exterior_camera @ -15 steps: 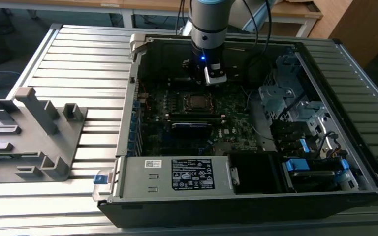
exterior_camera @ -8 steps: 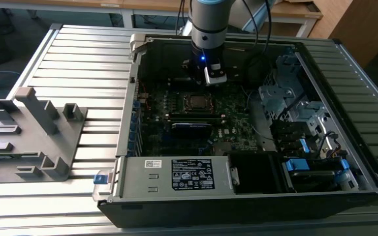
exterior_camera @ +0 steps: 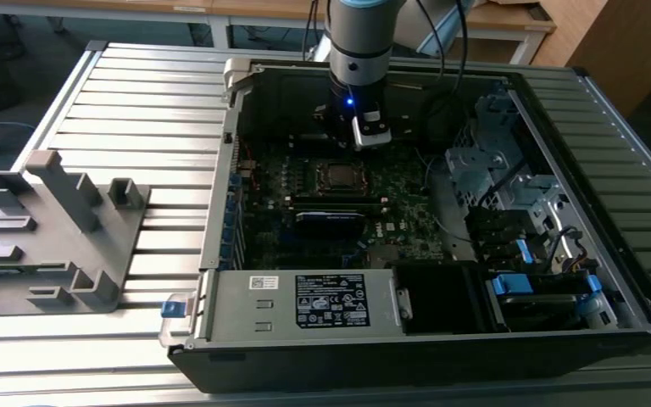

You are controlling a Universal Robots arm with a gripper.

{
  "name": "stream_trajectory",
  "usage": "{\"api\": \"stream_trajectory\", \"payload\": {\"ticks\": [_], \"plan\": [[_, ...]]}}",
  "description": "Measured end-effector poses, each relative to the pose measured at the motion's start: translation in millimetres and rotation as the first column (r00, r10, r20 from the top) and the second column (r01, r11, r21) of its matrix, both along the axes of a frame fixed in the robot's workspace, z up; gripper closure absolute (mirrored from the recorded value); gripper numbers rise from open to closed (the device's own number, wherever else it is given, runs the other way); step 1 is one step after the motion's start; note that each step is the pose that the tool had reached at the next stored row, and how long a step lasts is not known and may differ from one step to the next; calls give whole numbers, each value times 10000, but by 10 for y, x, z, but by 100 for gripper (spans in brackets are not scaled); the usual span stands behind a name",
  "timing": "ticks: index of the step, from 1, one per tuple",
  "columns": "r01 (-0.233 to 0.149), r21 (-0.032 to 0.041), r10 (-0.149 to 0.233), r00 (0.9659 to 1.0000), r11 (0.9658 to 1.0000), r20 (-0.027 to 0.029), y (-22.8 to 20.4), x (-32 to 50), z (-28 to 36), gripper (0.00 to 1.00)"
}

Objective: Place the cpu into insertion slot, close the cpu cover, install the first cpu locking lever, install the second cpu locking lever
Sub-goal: 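Install the first cpu locking lever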

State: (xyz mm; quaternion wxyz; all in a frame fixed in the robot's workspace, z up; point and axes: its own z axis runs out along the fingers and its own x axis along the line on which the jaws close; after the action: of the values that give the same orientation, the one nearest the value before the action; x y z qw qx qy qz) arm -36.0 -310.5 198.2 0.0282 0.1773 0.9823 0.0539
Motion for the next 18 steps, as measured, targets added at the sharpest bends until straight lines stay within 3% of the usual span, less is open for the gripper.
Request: {"api": "stream_trajectory", "payload": {"ticks": [4, 9, 18], "plan": [[-1, 2, 1, 10000, 10000, 2, 0, 0, 10, 89], [0, 16, 0, 10000, 10000, 2, 0, 0, 84, 89], [11, 56, -11, 10000, 10000, 12, 14, -18, 85, 89]]}}
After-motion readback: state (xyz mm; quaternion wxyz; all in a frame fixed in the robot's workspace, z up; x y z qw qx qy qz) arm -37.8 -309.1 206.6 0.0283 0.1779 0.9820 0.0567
